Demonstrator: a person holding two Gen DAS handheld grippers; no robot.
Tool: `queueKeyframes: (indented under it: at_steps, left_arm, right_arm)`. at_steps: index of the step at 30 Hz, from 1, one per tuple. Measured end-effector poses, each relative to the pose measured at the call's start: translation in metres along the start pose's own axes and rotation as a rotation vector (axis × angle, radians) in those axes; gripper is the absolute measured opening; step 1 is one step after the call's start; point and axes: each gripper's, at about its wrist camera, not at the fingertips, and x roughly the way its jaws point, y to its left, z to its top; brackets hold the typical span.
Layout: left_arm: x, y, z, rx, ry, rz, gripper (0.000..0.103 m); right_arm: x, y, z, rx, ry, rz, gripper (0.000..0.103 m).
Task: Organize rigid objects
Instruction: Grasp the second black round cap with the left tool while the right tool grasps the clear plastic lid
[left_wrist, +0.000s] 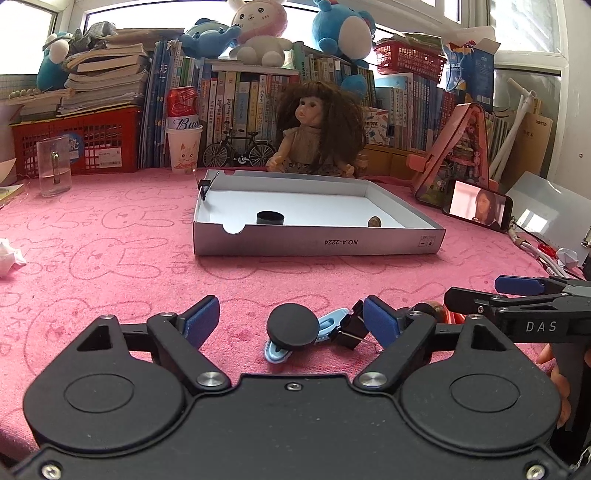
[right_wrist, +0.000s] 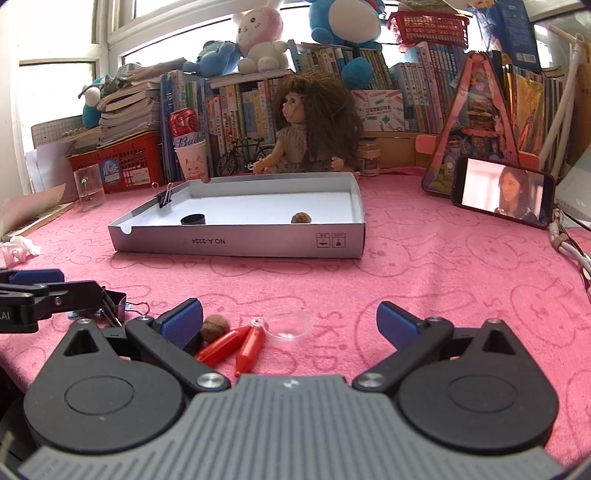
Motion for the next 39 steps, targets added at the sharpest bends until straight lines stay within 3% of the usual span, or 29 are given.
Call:
queueKeyframes:
  at_steps: [6,19,24,26,39]
  left_arm:
    - [-0.003,0.003,0.0,-0.004,0.014,0.002,0.047]
    - [-0.002,-0.007,-0.006,0.054,0.018,0.013,0.041]
    - [0.003,-0.009,-0.009,0.062,0.029,0.021,0.038]
    - [0.005,-0.01,-0.009,0.07,0.027,0.026,0.03]
    - [0.004,-0.006,0.003,0.031,0.0,0.028,0.03]
  right_arm:
    - [-0.002,-0.005,-0.001,0.043,-0.012,-0.022,0.088]
    - [0.002,-0.001,-0.004,0.047,0.013,-0.015,0.048]
    - [0.002,0.001,-0.003,0.042,0.011,-0.011,0.041]
    - [0.002,0.002,-0.003,0.041,0.007,-0.014,0.041]
    - [-0.002,0.001,0.003,0.047,-0.031,-0.03,0.04]
